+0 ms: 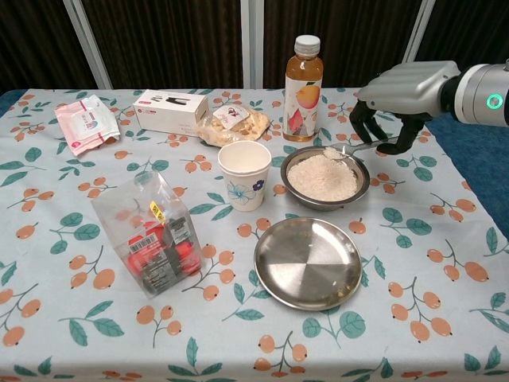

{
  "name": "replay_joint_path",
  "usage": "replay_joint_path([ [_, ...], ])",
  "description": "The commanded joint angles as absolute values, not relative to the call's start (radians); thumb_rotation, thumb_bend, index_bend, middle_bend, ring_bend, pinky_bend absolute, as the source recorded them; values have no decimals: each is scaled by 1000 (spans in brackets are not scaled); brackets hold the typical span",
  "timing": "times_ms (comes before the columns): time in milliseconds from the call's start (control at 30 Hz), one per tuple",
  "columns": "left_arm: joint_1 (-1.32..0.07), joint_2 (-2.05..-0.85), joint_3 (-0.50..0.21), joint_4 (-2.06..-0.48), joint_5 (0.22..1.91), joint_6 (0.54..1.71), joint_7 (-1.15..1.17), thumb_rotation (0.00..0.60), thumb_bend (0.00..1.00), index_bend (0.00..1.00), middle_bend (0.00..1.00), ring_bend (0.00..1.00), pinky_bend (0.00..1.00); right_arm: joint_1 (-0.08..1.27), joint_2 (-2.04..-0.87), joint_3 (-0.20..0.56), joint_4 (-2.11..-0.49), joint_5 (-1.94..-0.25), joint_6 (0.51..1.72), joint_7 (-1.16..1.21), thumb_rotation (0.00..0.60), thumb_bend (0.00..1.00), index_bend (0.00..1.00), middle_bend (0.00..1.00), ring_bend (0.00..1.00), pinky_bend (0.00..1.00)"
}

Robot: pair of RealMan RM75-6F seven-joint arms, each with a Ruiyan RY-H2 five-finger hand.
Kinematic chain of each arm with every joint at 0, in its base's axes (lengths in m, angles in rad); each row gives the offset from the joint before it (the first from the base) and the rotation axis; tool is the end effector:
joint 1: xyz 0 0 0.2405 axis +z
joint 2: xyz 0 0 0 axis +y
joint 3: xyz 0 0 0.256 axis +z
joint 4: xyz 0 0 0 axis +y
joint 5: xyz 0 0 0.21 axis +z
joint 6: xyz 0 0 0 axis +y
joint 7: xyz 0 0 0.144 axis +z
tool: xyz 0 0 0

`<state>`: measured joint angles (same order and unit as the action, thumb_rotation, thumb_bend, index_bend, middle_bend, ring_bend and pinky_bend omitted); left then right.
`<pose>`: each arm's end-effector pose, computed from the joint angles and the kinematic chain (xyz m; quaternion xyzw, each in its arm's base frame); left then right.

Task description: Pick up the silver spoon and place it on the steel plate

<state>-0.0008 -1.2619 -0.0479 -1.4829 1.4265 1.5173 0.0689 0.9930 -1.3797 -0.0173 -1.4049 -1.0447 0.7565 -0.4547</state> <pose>-0.3448 0.1527 0.1323 -0.5576 -0.4043 -0.3404 0.6401 -0.1557 -0.3857 0.0102 0.8567 -0.2269 0.2094 0.4131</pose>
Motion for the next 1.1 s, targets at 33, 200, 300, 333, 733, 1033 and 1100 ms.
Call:
replay_joint_path([
  [33, -2, -1261, -48, -1485, 1426, 1516, 71, 600, 67, 205, 181, 134, 54, 989, -1358, -2, -1426, -1065, 754, -441, 600, 327, 598, 558, 229, 0],
  [200, -5, -1260, -50, -1487, 1425, 1512, 74, 600, 67, 206, 181, 134, 53, 1006, -1329, 21, -1474, -1081, 744, -455, 600, 327, 598, 558, 229, 0],
  [300, -6, -1261, -50, -1486, 1425, 1512, 74, 600, 67, 206, 181, 134, 53, 1031, -1321, 40, -1499, -1080, 732, -480, 600, 327, 598, 558, 229, 0],
  [333, -6, -1262, -51, -1486, 1424, 1512, 74, 600, 67, 206, 181, 134, 54, 1040, -1321, 46, -1504, -1077, 726, -489, 600, 327, 598, 558, 230, 0],
  [733, 3, -1268, -50, -1471, 1413, 1515, 54, 600, 66, 206, 181, 134, 54, 1203, -1402, 82, -1486, -977, 636, -669, 600, 327, 599, 558, 233, 0],
  [1033, 12, -1271, -50, -1463, 1408, 1521, 42, 600, 67, 205, 181, 134, 54, 1340, -1472, 14, -1443, -883, 649, -923, 600, 327, 602, 558, 233, 0],
  [1100, 15, -1272, -47, -1463, 1409, 1524, 41, 600, 67, 205, 181, 134, 54, 1362, -1483, -13, -1442, -887, 683, -1001, 600, 327, 602, 558, 233, 0],
])
